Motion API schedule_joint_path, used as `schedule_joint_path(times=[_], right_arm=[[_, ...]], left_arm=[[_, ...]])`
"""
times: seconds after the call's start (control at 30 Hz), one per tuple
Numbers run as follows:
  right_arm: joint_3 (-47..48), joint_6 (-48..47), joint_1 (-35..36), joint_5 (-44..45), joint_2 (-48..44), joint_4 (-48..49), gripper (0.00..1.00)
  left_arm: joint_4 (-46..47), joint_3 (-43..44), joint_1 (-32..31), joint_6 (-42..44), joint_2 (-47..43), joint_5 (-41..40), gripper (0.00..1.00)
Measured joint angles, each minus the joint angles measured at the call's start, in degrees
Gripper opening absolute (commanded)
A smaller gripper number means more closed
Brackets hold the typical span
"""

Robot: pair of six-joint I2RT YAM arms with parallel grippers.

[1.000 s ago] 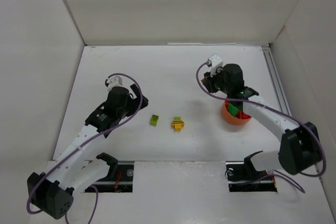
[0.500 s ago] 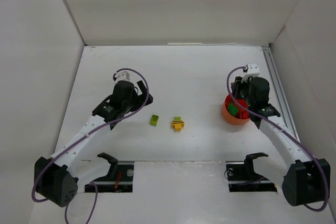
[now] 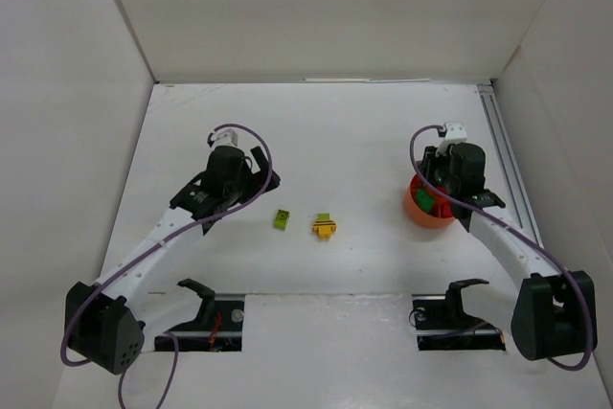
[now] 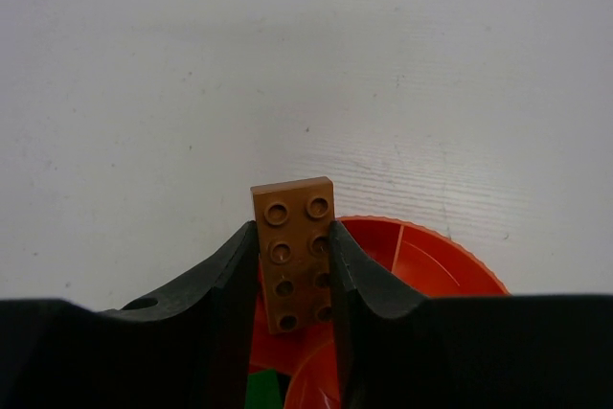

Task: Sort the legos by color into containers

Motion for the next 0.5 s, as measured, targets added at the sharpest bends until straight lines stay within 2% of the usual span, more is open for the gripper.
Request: schedule_joint_path(times=[0.23,0.27,0.3,0.37,0.5], right_arm=[[-2.0,1.2,0.0,-0.2,-0.5,1.2,0.48],[-2.1,1.4,0.0,-0.2,-0.9,1.1,0.52],[-2.3,1.6,0.0,-0.2,-1.2,1.2,0.61],[-2.8,1.8,0.0,-0.2,-2.1,1.3,0.68],[-3.4,2.0,0.0,-0.2,-4.0,1.3,0.69]], left_arm=[[0.0,0.0,0.0,0.0,0.1,0.1,1.00],[0.0,0.0,0.0,0.0,0.1,0.1,1.00],[0.0,0.0,0.0,0.0,0.1,0.1,1.00],[0.0,0.0,0.0,0.0,0.1,0.1,1.00],[0.0,0.0,0.1,0.0,0.1,0.2,1.00]])
